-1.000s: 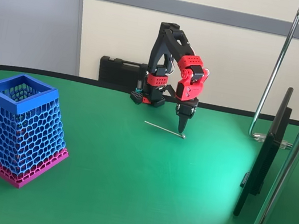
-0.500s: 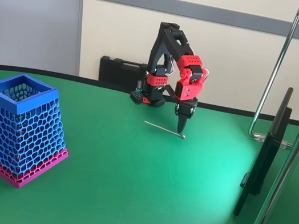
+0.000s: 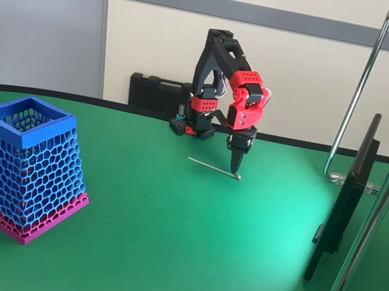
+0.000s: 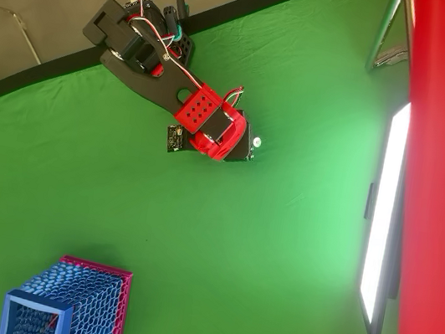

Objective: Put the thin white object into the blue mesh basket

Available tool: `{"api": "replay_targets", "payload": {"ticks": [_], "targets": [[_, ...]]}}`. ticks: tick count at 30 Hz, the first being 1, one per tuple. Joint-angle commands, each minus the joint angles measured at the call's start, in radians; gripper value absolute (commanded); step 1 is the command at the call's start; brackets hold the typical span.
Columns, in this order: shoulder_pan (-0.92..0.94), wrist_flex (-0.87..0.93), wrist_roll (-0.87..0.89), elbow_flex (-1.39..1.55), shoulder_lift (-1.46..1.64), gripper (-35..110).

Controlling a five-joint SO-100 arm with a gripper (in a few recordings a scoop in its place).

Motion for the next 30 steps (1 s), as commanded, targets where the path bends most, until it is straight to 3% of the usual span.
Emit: {"api": "replay_targets", "payload": {"ticks": [1, 30], "targets": [[-0.002, 0.006, -0.005, -0.041, 0.006, 11], [-0.014, -0.017, 0.005, -0.018, -0.026, 11]]}}
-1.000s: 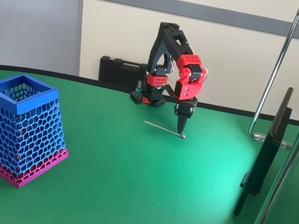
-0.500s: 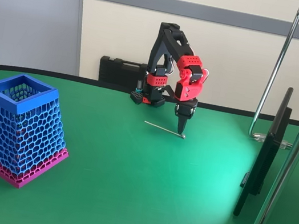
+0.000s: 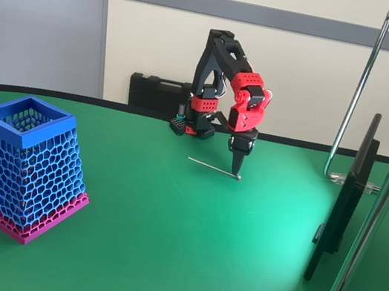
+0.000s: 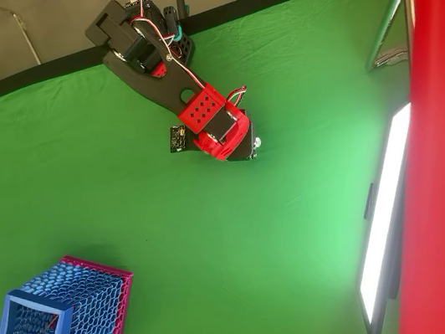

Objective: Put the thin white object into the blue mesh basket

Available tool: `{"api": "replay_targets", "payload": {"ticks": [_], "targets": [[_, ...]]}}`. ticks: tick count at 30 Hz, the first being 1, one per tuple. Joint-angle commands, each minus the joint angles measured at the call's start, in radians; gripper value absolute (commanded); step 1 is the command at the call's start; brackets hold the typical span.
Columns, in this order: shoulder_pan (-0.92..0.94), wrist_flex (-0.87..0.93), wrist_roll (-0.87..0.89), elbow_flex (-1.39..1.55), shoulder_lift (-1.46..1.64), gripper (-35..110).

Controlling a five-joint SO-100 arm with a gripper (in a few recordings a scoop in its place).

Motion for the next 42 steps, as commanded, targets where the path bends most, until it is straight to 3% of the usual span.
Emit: {"api": "replay_targets", "payload": {"ticks": [1, 42], "targets": [[0.002, -0.006, 0.008, -0.009, 0.002, 11], [0.031, 0.014, 0.028, -0.075, -0.110, 9]]}}
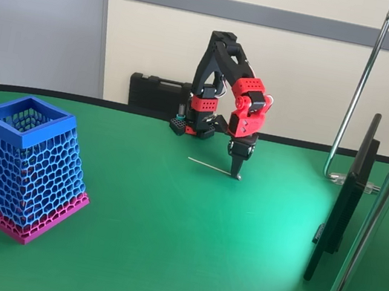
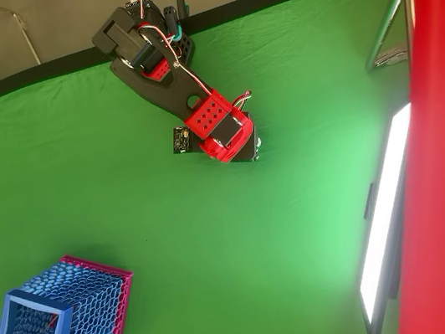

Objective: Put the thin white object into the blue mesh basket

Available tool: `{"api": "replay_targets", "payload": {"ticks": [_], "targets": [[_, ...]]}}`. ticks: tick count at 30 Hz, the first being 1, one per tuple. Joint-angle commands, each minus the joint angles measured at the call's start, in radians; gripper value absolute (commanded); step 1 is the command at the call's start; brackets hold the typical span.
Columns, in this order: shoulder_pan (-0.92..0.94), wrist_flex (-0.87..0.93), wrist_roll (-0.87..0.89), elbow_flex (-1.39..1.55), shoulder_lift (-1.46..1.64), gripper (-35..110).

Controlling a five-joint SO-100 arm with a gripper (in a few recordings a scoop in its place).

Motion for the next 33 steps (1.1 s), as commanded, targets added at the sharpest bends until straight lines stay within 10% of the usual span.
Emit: {"api": "replay_targets", "payload": {"ticks": [1, 33], "targets": [[0.003, 0.012, 0.012, -0.025, -0.006, 9], [-0.026, 0.100, 0.003, -0.064, 0.066, 1]]}}
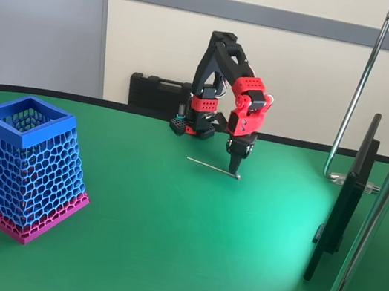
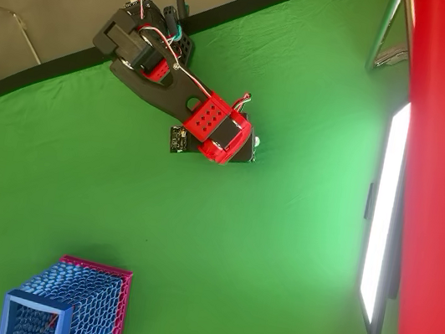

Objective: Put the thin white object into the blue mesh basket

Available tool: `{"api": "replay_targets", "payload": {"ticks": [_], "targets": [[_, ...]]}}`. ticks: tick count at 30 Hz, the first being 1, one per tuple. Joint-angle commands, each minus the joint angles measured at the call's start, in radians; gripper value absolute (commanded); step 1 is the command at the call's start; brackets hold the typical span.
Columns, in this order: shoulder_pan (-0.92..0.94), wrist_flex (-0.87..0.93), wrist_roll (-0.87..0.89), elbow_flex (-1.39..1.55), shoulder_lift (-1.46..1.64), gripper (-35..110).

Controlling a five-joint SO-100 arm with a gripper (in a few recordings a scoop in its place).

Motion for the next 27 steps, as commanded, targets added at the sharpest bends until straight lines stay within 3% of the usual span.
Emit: {"api": "replay_targets", "payload": {"ticks": [1, 27], "targets": [[-0.005, 0.021, -0.011, -0.038, 0.048, 1], [-0.026, 0.048, -0.052, -0.064, 0.054, 17]]}}
